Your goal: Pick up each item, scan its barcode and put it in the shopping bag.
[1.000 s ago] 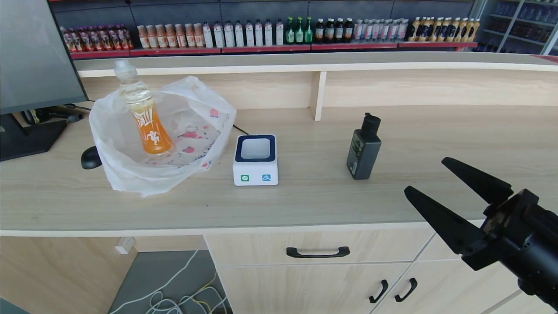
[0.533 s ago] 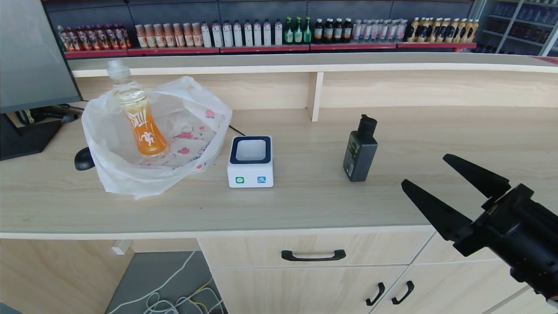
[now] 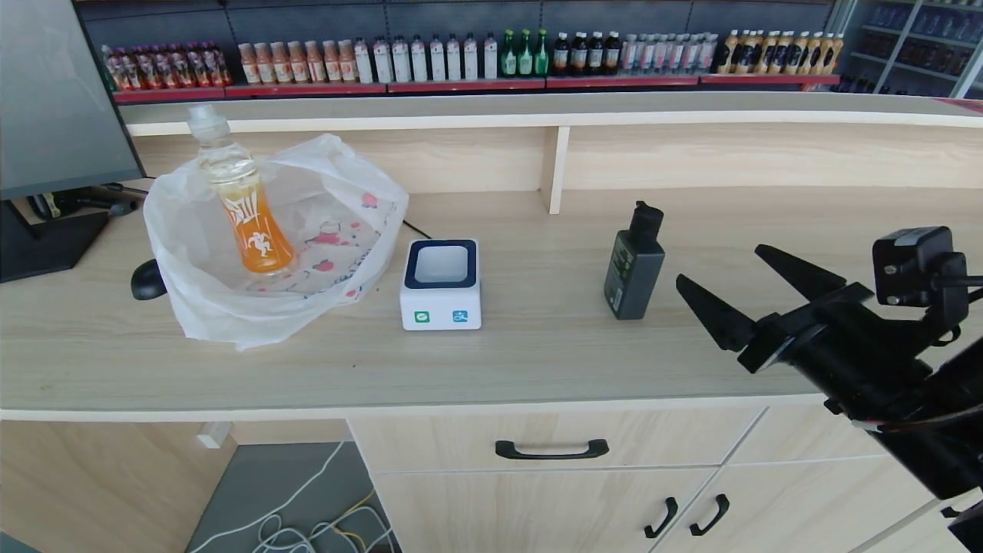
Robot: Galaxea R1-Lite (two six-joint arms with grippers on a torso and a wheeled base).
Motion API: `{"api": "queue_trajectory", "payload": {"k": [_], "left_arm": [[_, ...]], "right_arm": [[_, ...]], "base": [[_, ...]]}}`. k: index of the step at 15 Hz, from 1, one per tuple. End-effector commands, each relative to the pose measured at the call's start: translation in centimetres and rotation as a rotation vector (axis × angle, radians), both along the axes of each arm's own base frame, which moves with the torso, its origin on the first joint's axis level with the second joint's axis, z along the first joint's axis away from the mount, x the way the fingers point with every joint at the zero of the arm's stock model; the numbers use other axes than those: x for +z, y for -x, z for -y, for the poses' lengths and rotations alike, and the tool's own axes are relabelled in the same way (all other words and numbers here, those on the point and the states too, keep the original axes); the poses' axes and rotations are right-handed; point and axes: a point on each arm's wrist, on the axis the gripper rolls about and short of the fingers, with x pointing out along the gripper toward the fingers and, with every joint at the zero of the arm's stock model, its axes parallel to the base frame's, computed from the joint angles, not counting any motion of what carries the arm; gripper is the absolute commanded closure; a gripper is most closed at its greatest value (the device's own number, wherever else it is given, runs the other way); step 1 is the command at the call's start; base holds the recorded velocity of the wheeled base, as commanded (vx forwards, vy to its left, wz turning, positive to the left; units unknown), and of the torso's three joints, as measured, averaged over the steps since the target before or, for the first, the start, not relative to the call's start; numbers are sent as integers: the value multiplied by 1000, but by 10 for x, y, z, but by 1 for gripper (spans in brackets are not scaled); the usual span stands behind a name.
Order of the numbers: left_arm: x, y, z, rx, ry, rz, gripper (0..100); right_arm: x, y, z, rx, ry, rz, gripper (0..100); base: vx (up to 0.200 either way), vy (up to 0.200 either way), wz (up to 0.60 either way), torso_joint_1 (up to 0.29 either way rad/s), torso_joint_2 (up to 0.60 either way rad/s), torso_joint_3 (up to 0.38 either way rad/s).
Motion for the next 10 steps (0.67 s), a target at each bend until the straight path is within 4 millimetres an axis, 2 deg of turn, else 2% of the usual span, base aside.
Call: {"api": "queue_trajectory", "payload": {"k": [1,6,7,8,10], "left_arm": [[0,0,0,1,0,0,0],[0,0,0,1,0,0,0],[0,0,0,1,0,0,0],[0,0,0,1,0,0,0],[0,0,0,1,0,0,0]], "right_arm": [[-12,-18,1,-31,10,-44,0],[18,-61,-13,-44,54,-62,0],[19,-62,-13,-44,56,-63,0],[30,-77,-18,-49,54,-61,0],[26,-87,-24,-53,59,-81,0]], "base": [[0,0,0,0,0,0],[0,0,0,0,0,0],[0,0,0,0,0,0],[0,0,0,0,0,0],[0,0,0,0,0,0]]}}
